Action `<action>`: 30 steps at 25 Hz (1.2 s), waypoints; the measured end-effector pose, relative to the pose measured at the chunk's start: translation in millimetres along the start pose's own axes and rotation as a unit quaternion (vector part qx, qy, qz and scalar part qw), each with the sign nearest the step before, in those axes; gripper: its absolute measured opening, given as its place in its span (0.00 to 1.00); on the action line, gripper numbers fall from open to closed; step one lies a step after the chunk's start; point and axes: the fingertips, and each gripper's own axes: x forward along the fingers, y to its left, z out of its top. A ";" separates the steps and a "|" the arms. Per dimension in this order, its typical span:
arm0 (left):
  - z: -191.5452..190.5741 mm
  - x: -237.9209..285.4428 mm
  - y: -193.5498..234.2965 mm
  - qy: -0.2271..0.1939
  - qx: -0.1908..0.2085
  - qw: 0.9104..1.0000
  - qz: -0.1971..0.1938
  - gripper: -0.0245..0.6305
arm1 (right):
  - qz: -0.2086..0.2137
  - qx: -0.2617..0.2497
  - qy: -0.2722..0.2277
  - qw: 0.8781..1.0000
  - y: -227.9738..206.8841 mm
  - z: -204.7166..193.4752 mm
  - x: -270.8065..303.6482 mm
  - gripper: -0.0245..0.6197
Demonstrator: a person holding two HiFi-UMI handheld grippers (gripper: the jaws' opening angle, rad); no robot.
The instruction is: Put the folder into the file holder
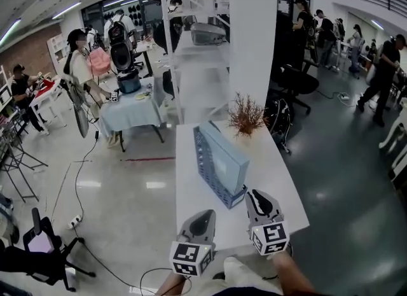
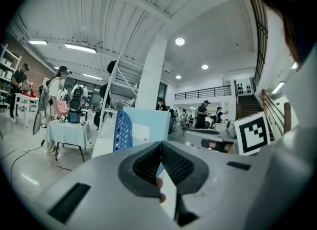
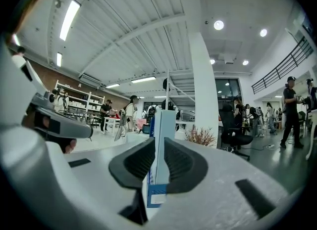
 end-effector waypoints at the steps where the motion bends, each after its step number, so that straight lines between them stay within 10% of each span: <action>1: -0.3 -0.6 -1.5 0.002 0.000 1.000 -0.002 0.05 | 0.000 -0.005 0.004 1.000 0.9 0.1 -3.3 0.13; 30: 33.7 -4.3 -41.4 0.000 0.055 0.998 0.014 0.05 | 0.034 0.022 -0.025 0.999 -7.9 42.9 -65.5 0.04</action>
